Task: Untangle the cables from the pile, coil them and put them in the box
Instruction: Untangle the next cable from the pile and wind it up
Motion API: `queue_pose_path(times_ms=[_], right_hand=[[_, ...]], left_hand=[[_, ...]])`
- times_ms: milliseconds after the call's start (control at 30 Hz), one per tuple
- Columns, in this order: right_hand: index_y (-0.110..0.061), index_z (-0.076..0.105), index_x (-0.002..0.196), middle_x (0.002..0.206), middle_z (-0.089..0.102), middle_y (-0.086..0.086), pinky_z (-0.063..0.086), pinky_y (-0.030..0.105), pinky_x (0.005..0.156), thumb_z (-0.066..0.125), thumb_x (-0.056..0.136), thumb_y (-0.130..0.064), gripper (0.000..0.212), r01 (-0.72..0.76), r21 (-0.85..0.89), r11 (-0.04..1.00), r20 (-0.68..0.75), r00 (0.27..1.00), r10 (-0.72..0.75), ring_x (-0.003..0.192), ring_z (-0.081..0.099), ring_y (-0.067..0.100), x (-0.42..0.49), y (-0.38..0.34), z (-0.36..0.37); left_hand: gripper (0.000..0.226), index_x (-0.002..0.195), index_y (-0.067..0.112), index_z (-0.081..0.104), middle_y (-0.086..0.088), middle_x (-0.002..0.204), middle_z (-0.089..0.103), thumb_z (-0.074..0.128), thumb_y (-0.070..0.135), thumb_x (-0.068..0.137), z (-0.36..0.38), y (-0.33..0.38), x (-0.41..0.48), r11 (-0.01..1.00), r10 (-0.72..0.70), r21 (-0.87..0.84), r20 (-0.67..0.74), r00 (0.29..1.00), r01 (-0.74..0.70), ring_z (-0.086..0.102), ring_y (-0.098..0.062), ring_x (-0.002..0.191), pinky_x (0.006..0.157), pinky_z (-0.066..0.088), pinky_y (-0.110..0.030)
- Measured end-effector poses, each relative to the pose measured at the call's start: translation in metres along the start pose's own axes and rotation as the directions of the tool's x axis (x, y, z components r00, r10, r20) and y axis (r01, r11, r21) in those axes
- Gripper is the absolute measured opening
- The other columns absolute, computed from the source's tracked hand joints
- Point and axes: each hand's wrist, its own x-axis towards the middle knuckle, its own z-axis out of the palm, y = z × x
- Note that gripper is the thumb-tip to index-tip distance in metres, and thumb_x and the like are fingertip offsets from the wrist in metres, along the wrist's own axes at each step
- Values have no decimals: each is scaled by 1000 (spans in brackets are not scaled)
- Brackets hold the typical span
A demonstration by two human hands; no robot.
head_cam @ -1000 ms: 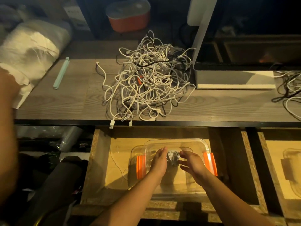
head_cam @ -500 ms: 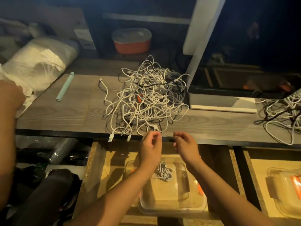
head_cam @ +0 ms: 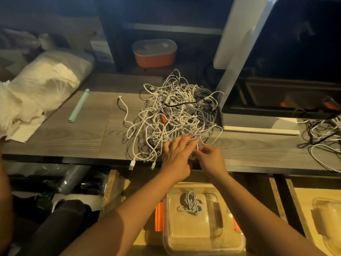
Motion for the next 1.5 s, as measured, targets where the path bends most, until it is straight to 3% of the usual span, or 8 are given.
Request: queue_pose_path(times_ms=[167,267,433,667,800,867,1033,1500], right_hand=[[-19,59,78,88,45,-7,33,18,67,53,94,-23,17,230,-365,902,-87,956,-279,82,46,6,-16,-2,-15],[-21,54,75,95,47,-10,37,12,74,49,95,-13,22,323,-113,940,-152,929,-338,90,48,0,-29,-13,-21],[-23,60,89,110,60,-8,44,12,67,39,100,-19,25,184,440,879,-244,967,-80,99,53,-2,-40,-46,-26],[-15,49,80,71,56,5,48,38,83,37,98,-14,21,125,746,654,-243,965,93,74,56,20,-36,-51,-52],[-19,54,105,91,56,3,48,29,70,51,95,-20,10,-29,524,851,-216,962,166,81,54,16,-33,-37,-62],[-16,50,123,102,57,4,45,22,63,62,89,-18,36,-119,277,953,-133,978,161,84,56,14,-31,-27,-65],[-17,60,79,79,62,1,43,17,50,64,86,-8,12,-237,-115,965,98,964,249,68,57,8,-26,-23,-70],[-12,67,99,118,54,6,42,27,82,59,92,-27,19,170,-467,868,-202,935,-292,102,50,14,-17,-32,-95]], left_hand=[[64,138,37,38,8,155,13,57,9,84,1,7,16,998,-48,33,10,999,48,8,-18,140,105,7,-39],[49,134,34,45,6,156,15,58,24,88,2,14,25,994,-107,16,49,993,106,7,-20,141,109,9,-44],[55,142,34,36,8,158,0,48,49,91,5,10,33,986,-139,120,226,964,114,1,-19,143,113,3,-47],[47,133,29,43,4,152,23,48,46,89,14,18,38,983,-182,32,51,982,180,15,-17,140,107,3,-42],[47,128,28,45,6,145,31,59,38,85,12,21,39,977,-214,-11,27,977,214,20,-16,136,107,6,-41],[47,126,28,45,6,142,33,62,34,83,11,22,41,972,-232,-30,18,973,233,21,-17,135,107,6,-41],[38,117,25,51,4,136,37,62,26,80,5,27,40,957,-286,-66,-22,958,284,24,-18,132,103,11,-39],[69,145,23,27,3,156,18,62,32,86,-52,60,28,993,-112,48,-8,994,112,14,-18,143,115,15,-41]])
